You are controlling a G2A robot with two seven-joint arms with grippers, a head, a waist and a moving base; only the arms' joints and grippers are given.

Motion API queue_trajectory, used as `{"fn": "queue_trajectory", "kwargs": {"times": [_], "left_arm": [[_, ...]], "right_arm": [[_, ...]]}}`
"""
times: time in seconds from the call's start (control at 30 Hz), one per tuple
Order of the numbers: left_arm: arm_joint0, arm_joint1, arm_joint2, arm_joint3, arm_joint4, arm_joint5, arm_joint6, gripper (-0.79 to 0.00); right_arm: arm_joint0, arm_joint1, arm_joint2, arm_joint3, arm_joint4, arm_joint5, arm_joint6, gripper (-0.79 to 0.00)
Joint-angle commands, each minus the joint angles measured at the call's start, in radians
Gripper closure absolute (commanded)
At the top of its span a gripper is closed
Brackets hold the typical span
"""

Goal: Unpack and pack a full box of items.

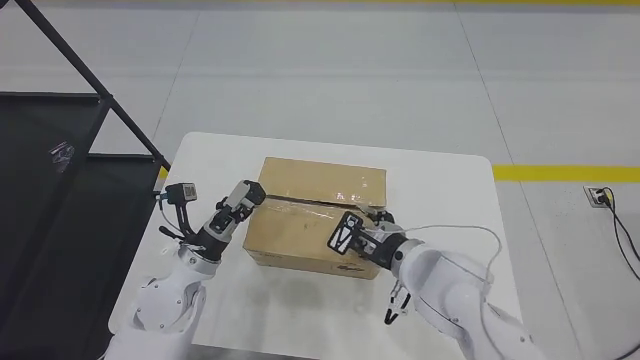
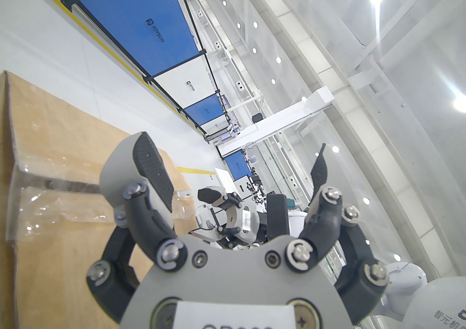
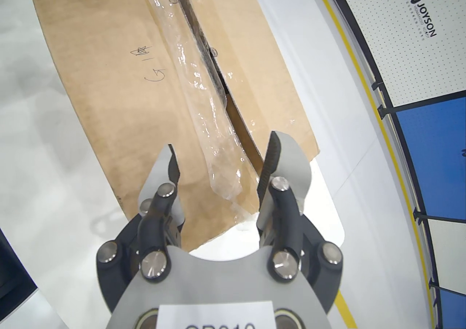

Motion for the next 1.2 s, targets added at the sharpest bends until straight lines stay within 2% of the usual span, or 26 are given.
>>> {"fn": "queue_trajectory", "kwargs": {"times": [0.0, 0.2, 0.37, 0.5, 0.53, 0.6, 0.63, 1.0, 1.17], "left_arm": [[0.002, 0.000, 0.000, -0.003, -0.001, -0.002, -0.001, -0.785], [0.006, 0.002, -0.003, -0.004, -0.002, -0.005, 0.001, -0.785], [0.009, 0.003, -0.003, -0.007, -0.001, -0.008, 0.004, -0.785], [0.013, 0.003, -0.004, -0.009, -0.003, -0.013, 0.003, -0.785], [0.015, 0.004, -0.006, -0.009, -0.003, -0.014, 0.005, -0.785], [0.017, 0.004, -0.007, -0.011, -0.001, -0.014, 0.006, -0.785], [0.018, 0.005, -0.009, -0.012, -0.001, -0.013, 0.006, -0.785], [0.031, 0.008, -0.028, -0.022, -0.007, -0.021, 0.016, -0.785], [0.034, 0.009, -0.029, -0.022, -0.012, -0.023, 0.018, -0.785]], "right_arm": [[0.013, -0.004, -0.011, 0.010, -0.002, 0.005, 0.020, -0.348], [0.044, -0.016, -0.038, 0.045, -0.004, -0.008, 0.059, -0.369], [0.065, -0.025, -0.055, 0.068, -0.005, -0.003, 0.082, -0.345], [0.076, -0.031, -0.062, 0.085, -0.009, 0.004, 0.093, -0.296], [0.078, -0.033, -0.064, 0.087, -0.014, 0.008, 0.094, -0.188], [0.079, -0.035, -0.066, 0.086, -0.028, 0.019, 0.092, -0.046], [0.078, -0.036, -0.068, 0.083, -0.038, 0.023, 0.092, 0.000], [0.030, -0.039, -0.065, -0.055, -0.198, 0.086, 0.043, 0.000], [0.059, -0.052, -0.095, -0.061, -0.245, 0.094, 0.065, 0.000]]}}
